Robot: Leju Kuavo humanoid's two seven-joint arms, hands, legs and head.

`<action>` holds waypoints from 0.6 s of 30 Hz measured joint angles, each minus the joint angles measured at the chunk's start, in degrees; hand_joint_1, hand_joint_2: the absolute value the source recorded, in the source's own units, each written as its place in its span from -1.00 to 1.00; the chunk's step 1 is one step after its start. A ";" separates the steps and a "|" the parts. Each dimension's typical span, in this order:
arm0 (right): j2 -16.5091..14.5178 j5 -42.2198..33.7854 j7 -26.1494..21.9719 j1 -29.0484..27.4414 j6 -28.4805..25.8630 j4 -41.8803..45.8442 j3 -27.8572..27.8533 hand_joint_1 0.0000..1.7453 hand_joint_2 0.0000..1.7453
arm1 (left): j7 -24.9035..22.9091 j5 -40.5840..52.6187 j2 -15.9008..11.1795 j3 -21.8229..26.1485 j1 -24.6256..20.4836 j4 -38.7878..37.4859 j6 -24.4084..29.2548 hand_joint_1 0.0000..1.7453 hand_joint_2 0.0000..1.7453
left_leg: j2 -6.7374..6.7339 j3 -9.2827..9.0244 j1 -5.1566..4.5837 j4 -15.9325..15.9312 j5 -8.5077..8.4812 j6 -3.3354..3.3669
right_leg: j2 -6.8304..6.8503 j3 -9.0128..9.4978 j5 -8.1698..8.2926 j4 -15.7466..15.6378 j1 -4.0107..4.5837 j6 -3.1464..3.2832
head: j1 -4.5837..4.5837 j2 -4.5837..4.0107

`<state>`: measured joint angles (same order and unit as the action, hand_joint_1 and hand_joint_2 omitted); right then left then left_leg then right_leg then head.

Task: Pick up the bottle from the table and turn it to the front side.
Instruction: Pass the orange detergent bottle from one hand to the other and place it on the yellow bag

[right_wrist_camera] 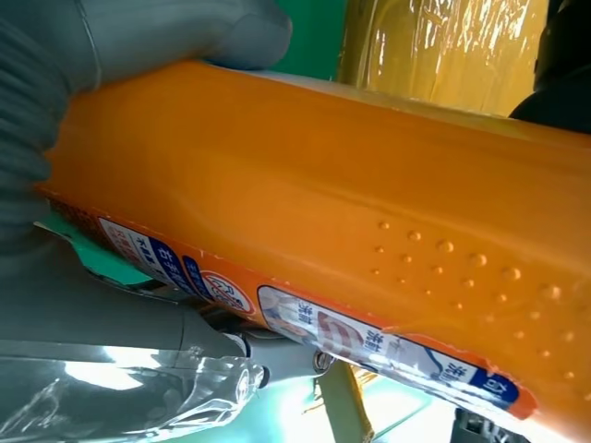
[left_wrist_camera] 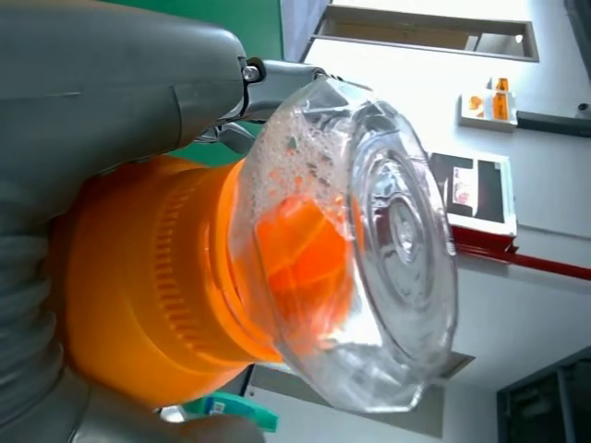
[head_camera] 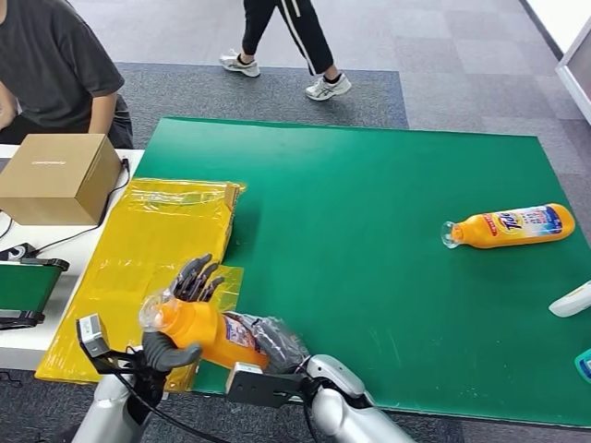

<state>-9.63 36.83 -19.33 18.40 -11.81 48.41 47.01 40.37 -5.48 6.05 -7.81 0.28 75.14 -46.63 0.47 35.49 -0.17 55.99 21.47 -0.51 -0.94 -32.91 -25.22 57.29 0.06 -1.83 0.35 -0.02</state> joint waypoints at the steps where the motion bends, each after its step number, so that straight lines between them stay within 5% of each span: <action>1: -0.14 0.02 -0.12 0.12 -0.11 -0.25 -0.08 -0.75 1.00 | 0.00 -0.17 0.02 0.05 -0.07 0.00 -0.16 1.00 1.00 | 0.00 -0.01 0.00 0.00 0.00 0.00 | 0.00 0.00 0.00 0.00 0.00 0.00 | 0.00 0.00; 2: -0.31 0.05 -0.23 0.23 -0.37 -0.45 -0.13 -1.00 1.00 | 0.00 -0.35 0.08 0.09 -0.14 0.00 -0.27 1.00 1.00 | 0.00 -0.02 0.00 0.00 0.00 0.00 | 0.00 0.01 0.00 0.00 0.00 0.00 | 0.00 0.00; 18: 2.55 3.30 2.26 -7.03 -4.58 11.23 -4.87 -1.00 1.00 | 0.28 4.50 1.21 0.20 0.32 3.32 14.31 1.00 1.00 | 0.02 -0.05 -0.02 0.00 0.03 0.02 | 0.02 0.10 0.00 -0.01 -0.01 -0.01 | -0.01 0.01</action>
<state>-7.09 40.12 -17.06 11.37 -16.39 59.64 42.14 40.65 -0.98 7.26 -7.61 0.59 78.46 -32.32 0.48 35.44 -0.19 55.99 21.49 -0.49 -0.93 -32.81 -25.22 57.28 0.05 -1.84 0.34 -0.02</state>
